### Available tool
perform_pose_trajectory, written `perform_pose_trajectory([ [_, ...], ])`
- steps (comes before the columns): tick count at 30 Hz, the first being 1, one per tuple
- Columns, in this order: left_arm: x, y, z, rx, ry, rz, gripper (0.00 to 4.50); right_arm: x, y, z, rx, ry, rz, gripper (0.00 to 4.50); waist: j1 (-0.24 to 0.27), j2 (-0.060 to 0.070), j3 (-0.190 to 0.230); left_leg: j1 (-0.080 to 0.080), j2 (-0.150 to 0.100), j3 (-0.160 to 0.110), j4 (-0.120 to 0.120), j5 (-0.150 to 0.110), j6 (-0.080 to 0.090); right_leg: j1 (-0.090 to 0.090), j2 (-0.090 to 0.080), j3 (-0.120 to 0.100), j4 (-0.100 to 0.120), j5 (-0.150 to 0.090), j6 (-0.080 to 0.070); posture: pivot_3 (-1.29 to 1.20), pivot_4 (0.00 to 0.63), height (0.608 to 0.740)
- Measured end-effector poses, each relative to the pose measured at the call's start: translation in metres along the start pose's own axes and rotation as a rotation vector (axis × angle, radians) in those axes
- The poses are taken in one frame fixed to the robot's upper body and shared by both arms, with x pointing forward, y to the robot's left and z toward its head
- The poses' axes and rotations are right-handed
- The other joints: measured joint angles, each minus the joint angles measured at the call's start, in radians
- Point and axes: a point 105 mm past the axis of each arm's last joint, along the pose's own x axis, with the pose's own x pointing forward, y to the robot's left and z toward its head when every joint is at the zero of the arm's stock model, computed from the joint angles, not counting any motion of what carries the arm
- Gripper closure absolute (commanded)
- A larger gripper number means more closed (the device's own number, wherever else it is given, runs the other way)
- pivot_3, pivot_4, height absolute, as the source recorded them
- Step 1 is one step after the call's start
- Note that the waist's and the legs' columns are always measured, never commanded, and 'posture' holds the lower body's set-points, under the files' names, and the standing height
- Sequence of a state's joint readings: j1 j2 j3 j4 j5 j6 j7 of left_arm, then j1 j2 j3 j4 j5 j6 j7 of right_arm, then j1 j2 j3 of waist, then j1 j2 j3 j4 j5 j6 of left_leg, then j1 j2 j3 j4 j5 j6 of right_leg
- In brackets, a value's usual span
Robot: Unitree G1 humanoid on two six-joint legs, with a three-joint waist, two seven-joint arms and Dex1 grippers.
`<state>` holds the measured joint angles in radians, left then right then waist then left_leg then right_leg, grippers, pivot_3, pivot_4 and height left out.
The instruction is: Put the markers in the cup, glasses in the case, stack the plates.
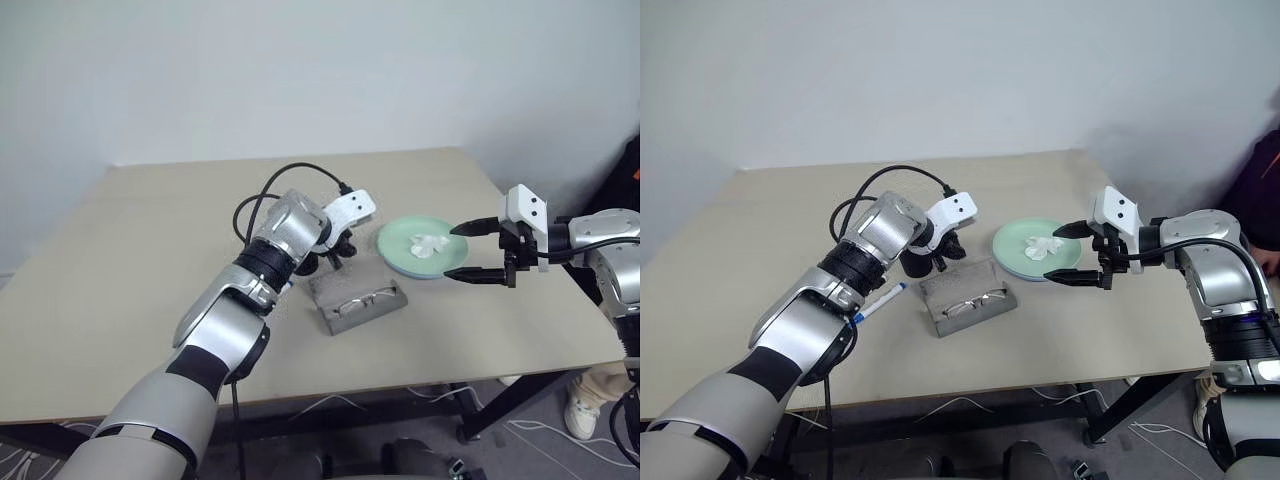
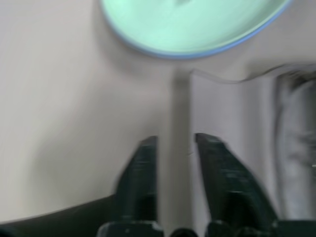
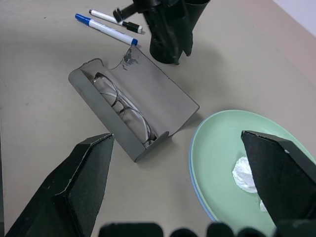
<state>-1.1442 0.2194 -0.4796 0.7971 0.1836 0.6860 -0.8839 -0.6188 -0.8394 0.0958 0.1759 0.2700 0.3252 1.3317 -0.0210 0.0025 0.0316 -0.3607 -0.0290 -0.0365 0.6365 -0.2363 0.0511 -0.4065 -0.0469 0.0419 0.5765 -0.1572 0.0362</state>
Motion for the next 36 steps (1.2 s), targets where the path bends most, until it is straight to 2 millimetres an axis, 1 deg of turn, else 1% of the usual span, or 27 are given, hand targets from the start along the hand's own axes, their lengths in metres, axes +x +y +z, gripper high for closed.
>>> perform_pose_trajectory([
  [5, 0.007, 0.003, -0.007, 0.003, -0.003, 0.016, 4.49, 0.0, -0.001, 0.0, -0.002, -0.001, -0.007, 0.0, 0.001, 0.0, 0.0, 0.0, -0.001, 0.0, 0.0, 0.0, 0.0, 0.0, 0.0, 0.0, 0.0, 0.0, 0.0, 0.0, 0.0, 0.727],
  [11, 0.012, -0.001, -0.012, 0.026, 0.01, 0.002, 4.49, 0.001, -0.001, 0.001, -0.006, -0.002, -0.016, 0.0, 0.001, 0.0, 0.0, 0.0, -0.001, 0.0, 0.0, 0.0, 0.0, 0.0, 0.0, 0.0, 0.0, 0.0, 0.0, 0.0, 0.0, 0.727],
  [14, 0.018, -0.009, -0.02, 0.041, 0.039, -0.037, 4.49, 0.001, -0.001, 0.001, -0.005, -0.001, -0.016, 0.0, 0.0, 0.0, 0.0, 0.0, -0.001, 0.0, 0.0, 0.0, 0.0, 0.0, 0.0, 0.0, 0.0, 0.0, 0.0, 0.0, 0.0, 0.727],
  [20, 0.019, -0.02, -0.02, 0.099, 0.038, -0.073, 4.49, 0.001, 0.0, 0.001, -0.006, -0.003, -0.018, 0.0, 0.0, 0.0, 0.0, 0.0, 0.0, 0.0, 0.0, 0.0, 0.0, 0.0, 0.0, 0.0, 0.001, 0.0, 0.0, 0.0, 0.0, 0.727],
  [24, 0.02, -0.029, -0.025, 0.095, 0.052, -0.109, 4.49, 0.001, 0.0, 0.001, -0.007, -0.003, -0.017, 0.0, 0.0, 0.0, 0.0, 0.0, 0.0, 0.0, 0.0, 0.0, 0.0, 0.0, 0.0, 0.0, 0.001, 0.0, 0.0, 0.0, 0.0, 0.727],
  [26, 0.018, -0.031, -0.024, 0.098, 0.049, -0.115, 4.49, 0.001, 0.0, 0.001, -0.007, -0.003, -0.017, 0.0, 0.0, 0.0, 0.0, 0.0, 0.0, 0.0, 0.0, 0.0, 0.0, 0.0, 0.0, 0.0, 0.001, 0.0, 0.0, 0.0, 0.0, 0.727],
  [31, 0.009, -0.032, -0.011, 0.124, 0.017, -0.113, 4.49, 0.002, 0.0, 0.001, -0.007, -0.004, -0.016, 0.0, 0.0, 0.0, 0.0, 0.0, 0.0, 0.0, 0.0, 0.0, 0.0, 0.0, 0.0, 0.0, 0.0, 0.0, 0.0, 0.0, 0.0, 0.727],
  [36, 0.005, -0.034, -0.009, 0.129, 0.011, -0.116, 4.49, 0.002, 0.0, 0.001, -0.009, -0.005, -0.013, 0.0, 0.0, 0.0, 0.0, 0.0, 0.0, 0.0, 0.0, 0.0, 0.0, 0.0, 0.0, 0.0, 0.001, 0.0, 0.0, 0.0, 0.0, 0.727],
])
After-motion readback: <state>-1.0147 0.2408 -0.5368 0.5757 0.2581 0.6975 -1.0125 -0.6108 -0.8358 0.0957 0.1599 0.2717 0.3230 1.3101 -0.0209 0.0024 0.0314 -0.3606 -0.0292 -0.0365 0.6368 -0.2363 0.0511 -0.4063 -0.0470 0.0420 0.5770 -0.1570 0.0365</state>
